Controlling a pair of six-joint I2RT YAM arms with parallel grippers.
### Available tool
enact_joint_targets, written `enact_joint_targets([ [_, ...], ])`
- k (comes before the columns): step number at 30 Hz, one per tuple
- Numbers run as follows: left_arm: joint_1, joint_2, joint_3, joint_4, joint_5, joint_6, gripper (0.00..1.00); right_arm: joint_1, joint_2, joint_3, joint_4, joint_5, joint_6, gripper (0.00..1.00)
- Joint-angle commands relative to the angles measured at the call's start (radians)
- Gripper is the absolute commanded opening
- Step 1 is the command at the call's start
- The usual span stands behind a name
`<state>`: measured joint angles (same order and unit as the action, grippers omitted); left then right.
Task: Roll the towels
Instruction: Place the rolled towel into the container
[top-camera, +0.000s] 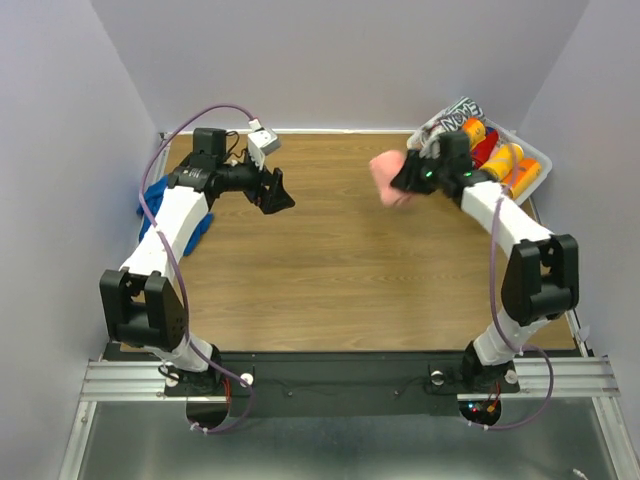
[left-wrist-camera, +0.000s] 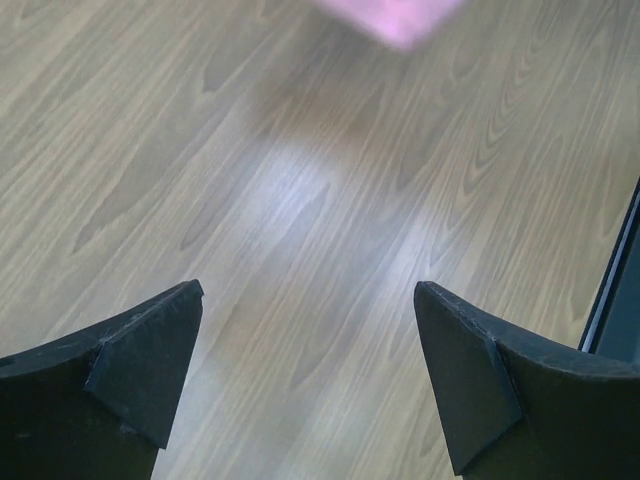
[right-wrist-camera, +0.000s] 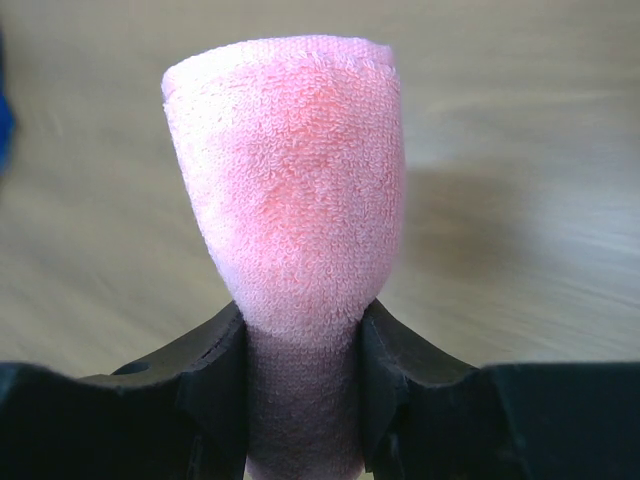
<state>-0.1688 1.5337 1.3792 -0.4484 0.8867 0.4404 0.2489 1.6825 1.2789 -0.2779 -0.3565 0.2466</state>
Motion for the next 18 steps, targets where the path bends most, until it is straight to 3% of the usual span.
enact_joint_targets([
  [1, -0.011, -0.099, -0.014, 0.116, 0.031, -0.140, 0.99, -0.160, -0.096, 0.158, 0.003, 0.109, 0.278, 0.01],
  [6, -0.017, -0.136, -0.037, 0.135, 0.032, -0.167, 0.99, -0.301, -0.139, 0.229, -0.003, 0.402, 0.347, 0.01],
  [7, -0.017, -0.138, -0.040, 0.140, 0.031, -0.167, 0.99, -0.324, -0.130, 0.238, -0.004, 0.404, 0.352, 0.01],
  [11, -0.023, -0.149, -0.069, 0.166, 0.026, -0.181, 0.99, -0.492, -0.046, 0.310, -0.012, 0.248, 0.425, 0.00],
  [18, -0.026, -0.193, -0.127, 0.226, 0.032, -0.206, 0.99, -0.634, 0.181, 0.442, -0.033, 0.082, 0.522, 0.01],
])
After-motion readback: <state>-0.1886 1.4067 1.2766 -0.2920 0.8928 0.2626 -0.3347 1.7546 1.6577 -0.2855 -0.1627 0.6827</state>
